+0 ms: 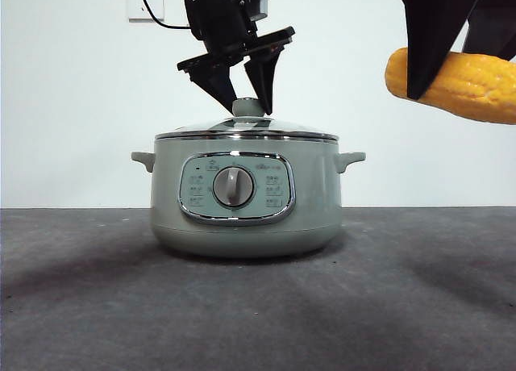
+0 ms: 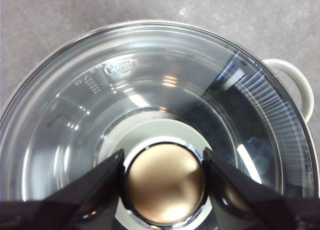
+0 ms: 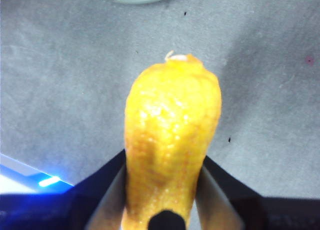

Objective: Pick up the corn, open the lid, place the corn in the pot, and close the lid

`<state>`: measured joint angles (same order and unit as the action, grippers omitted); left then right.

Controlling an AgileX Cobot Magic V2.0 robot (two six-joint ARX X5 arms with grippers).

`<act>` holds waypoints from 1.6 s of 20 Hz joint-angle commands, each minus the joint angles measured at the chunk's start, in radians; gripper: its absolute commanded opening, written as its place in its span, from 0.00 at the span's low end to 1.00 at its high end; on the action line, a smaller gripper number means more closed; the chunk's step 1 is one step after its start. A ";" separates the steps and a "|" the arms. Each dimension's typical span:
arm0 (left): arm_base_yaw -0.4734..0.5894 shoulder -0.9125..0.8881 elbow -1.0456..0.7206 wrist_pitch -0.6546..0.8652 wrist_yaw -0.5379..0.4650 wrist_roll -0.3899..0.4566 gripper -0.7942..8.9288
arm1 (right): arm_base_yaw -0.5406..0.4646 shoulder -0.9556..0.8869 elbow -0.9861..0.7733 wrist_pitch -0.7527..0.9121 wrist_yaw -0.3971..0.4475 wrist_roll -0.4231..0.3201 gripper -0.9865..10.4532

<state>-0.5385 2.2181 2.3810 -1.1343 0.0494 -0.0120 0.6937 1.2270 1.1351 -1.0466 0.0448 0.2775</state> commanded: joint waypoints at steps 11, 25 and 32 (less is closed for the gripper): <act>-0.003 -0.006 0.120 -0.020 0.027 -0.007 0.07 | 0.000 -0.002 0.001 0.059 0.053 0.011 0.08; 0.153 -0.032 0.490 -0.183 -0.049 0.019 0.07 | -0.001 0.304 0.616 -0.072 0.006 -0.067 0.08; 0.316 -0.032 0.490 -0.183 -0.047 0.023 0.07 | -0.002 0.702 1.025 -0.136 -0.013 -0.107 0.08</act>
<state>-0.2283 2.2173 2.8571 -1.3319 0.0025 -0.0002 0.6926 1.9133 2.1582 -1.1812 0.0357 0.1864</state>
